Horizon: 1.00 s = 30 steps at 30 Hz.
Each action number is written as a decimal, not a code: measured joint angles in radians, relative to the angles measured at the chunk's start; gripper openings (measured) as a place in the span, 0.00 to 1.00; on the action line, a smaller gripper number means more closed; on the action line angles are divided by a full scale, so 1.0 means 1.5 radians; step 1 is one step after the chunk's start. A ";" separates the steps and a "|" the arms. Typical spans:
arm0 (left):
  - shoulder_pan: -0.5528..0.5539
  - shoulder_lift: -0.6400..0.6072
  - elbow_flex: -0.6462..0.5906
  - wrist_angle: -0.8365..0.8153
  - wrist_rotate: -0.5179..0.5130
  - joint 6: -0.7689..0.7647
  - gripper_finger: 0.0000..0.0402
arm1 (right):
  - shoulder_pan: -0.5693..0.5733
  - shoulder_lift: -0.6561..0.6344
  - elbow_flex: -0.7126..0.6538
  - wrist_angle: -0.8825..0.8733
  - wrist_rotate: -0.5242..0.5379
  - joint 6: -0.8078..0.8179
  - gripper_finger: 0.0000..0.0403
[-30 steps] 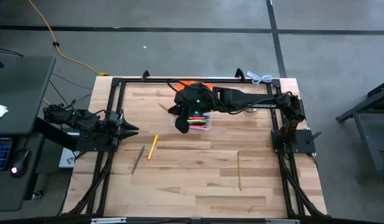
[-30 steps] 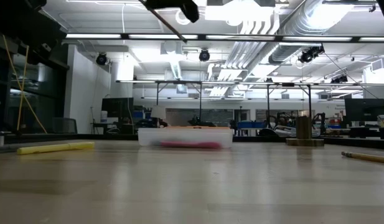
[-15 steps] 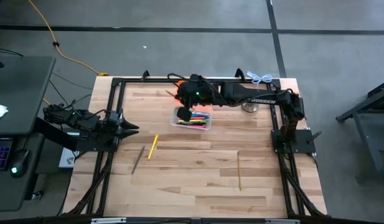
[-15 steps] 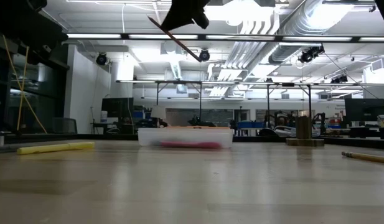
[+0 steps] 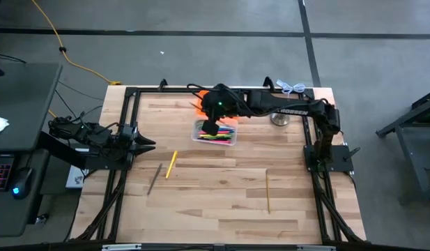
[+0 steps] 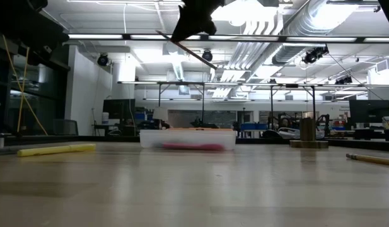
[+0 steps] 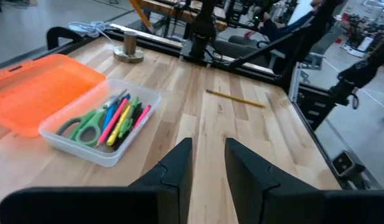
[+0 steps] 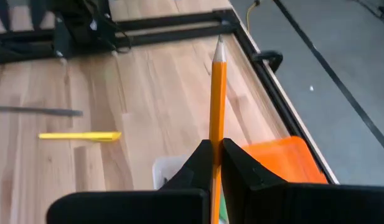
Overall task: Pick & place school supplies into a supply box
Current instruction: Put the orange pencil into the transparent supply box
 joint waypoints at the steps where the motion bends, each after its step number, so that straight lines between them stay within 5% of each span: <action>1: 0.000 0.000 0.000 0.000 -0.006 0.000 0.30 | -0.003 0.001 0.000 -0.008 -0.001 0.001 0.00; 30: 0.000 0.000 0.000 0.000 -0.032 -0.001 0.30 | -0.047 0.108 0.000 -0.049 -0.087 -0.044 0.00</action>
